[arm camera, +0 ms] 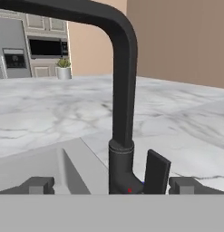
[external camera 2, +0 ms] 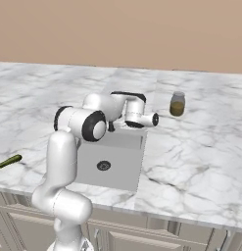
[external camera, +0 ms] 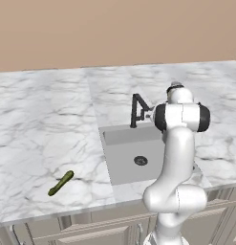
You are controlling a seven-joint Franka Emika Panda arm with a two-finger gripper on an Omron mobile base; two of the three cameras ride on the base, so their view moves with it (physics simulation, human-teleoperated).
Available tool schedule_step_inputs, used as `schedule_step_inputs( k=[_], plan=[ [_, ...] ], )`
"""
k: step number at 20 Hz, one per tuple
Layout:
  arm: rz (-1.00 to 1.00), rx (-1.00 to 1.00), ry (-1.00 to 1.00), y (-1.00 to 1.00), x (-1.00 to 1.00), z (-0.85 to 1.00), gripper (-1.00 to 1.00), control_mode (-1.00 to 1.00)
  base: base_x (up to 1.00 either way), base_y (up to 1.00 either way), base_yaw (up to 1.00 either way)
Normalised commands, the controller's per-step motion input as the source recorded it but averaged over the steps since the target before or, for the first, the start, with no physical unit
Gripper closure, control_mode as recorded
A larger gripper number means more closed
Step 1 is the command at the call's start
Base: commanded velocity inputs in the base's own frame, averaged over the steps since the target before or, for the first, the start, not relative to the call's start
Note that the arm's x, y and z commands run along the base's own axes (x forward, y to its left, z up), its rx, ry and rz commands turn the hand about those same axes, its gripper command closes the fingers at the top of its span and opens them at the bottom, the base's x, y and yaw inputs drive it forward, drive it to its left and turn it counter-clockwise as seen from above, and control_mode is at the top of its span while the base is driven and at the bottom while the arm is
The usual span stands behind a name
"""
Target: Turn on the sink faucet. Then move the squash from the counter to the sink. Turn off the sink. Move the vegetable from the sink to the pot next to the stove. Finally move the pot to the rear left burner.
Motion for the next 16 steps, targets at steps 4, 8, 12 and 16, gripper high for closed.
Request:
schedule_step_inputs(
  k=[4,8,12,16],
  plan=[
    [0.0,0.01,0.0,0.0,0.07,-0.09,-1.0,-1.0,0.0,0.0,0.0],
    [0.0,0.02,0.0,0.0,0.08,-0.06,-1.0,-1.0,0.0,0.0,0.0],
    [0.0,0.02,0.0,0.0,0.1,-0.03,-1.0,-1.0,0.0,0.0,0.0],
    [0.0,0.02,0.0,0.0,0.12,-0.03,-1.0,-1.0,0.0,0.0,0.0]
  ],
)
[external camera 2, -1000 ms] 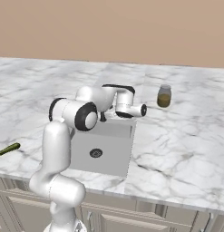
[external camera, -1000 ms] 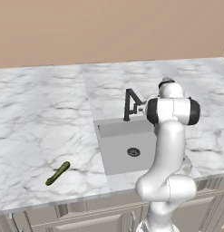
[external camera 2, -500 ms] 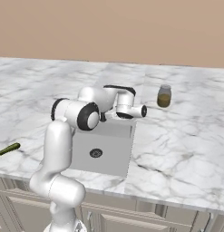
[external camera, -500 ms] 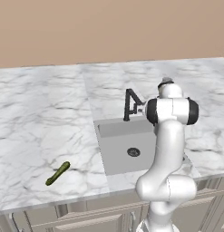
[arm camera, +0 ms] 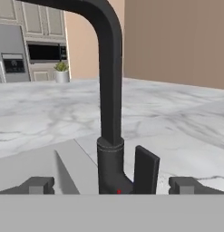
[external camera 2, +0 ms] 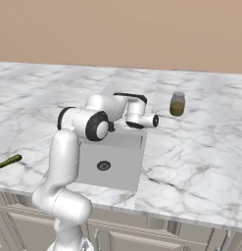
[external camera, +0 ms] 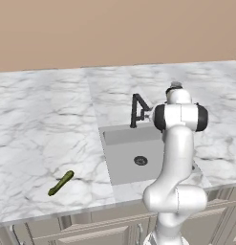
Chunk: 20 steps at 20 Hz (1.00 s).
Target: Turn on the sink faucet. Then move the squash from the counter to the sink. Turn off the sink. Move the vegetable from the sink to the pot next to the stove. Finally move the pot to the rear left burner.
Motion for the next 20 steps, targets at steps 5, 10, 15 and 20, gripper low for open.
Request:
schedule_step_inputs(
  k=[5,10,15,20],
  plan=[
    [0.0,0.01,0.0,0.0,0.09,-0.03,-1.0,-1.0,0.0,0.0,0.0],
    [0.0,0.01,0.0,0.0,0.05,-0.03,-1.0,-1.0,0.0,0.0,0.0],
    [-0.01,0.0,0.02,0.0,0.04,-0.02,-1.0,-1.0,0.0,0.0,0.0],
    [-0.01,0.0,0.03,0.0,0.02,-0.01,-1.0,-1.0,0.0,0.0,0.0]
  ],
)
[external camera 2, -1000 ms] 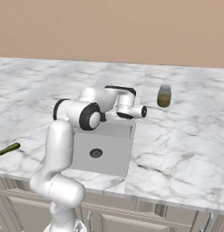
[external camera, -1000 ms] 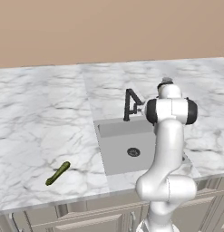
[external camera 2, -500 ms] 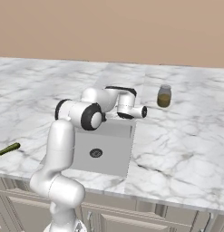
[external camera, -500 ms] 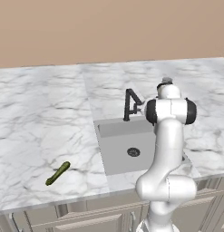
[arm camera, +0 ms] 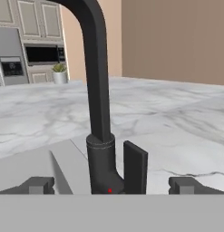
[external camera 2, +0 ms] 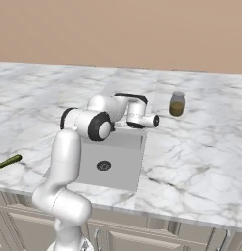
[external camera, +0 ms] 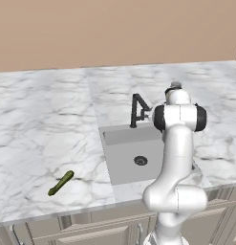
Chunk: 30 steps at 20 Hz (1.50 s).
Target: Turn on the sink faucet. Then move the squash from the counter to the sink. Turn off the sink. Move the vegetable from the sink to the pot next to the stove. Finally move the pot to the rear left burner.
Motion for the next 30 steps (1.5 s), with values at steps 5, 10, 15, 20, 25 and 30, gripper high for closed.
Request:
schedule_step_inputs(
  k=[5,10,15,20,25,30],
  plan=[
    [0.0,0.0,0.03,0.01,0.0,0.0,-1.0,-1.0,0.0,0.0,0.0],
    [0.0,0.0,0.02,0.03,0.0,0.0,-1.0,-1.0,0.0,0.0,0.0],
    [0.0,0.0,0.0,0.08,-0.05,0.0,-1.0,-1.0,0.0,0.0,0.0],
    [0.0,0.0,0.0,0.06,-0.07,0.0,-1.0,-1.0,0.0,0.0,0.0],
    [0.0,0.0,0.0,0.08,-0.03,0.0,-1.0,-1.0,0.0,0.0,0.0],
    [0.0,0.01,0.0,0.04,0.0,0.0,-1.0,-1.0,0.0,0.0,0.0]
  ],
)
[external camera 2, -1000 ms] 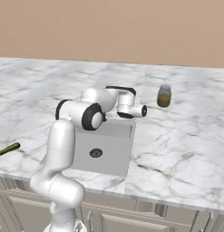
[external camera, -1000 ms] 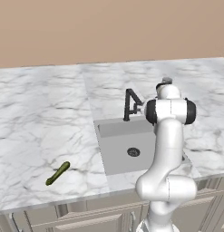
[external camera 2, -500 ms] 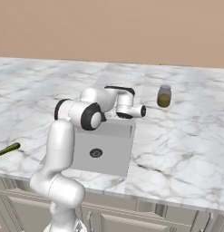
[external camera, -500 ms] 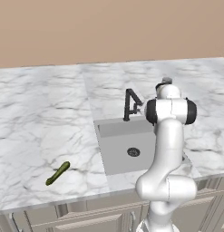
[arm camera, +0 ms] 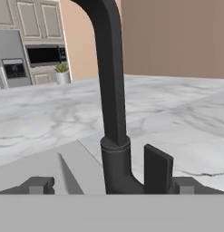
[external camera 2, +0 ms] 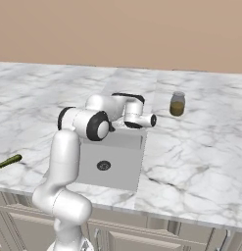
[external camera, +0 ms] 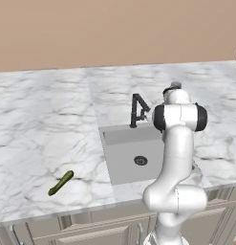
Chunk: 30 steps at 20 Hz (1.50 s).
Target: Turn on the sink faucet. Then move the squash from the counter to the sink. Turn off the sink. Move the vegetable from the sink to the pot next to the stove. Finally move the pot to the rear left burner.
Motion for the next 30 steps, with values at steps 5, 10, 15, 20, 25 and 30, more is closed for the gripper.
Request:
schedule_step_inputs(
  k=[5,10,15,20,25,30],
  plan=[
    [0.0,0.02,0.0,0.01,0.0,0.0,-1.0,-1.0,0.0,0.0,0.0],
    [0.0,0.02,0.0,0.04,0.0,0.0,-1.0,-1.0,0.0,0.0,0.0],
    [0.0,0.01,0.0,0.07,-0.02,0.0,-1.0,-1.0,0.0,0.0,0.0],
    [0.0,0.01,0.0,0.07,-0.05,0.0,-1.0,-1.0,0.0,0.0,0.0],
    [0.0,0.0,0.0,0.09,-0.1,0.0,-1.0,-1.0,0.0,0.0,0.0],
    [0.01,0.0,-0.01,0.09,-0.16,0.0,-1.0,-1.0,0.0,0.0,0.0]
  ],
)
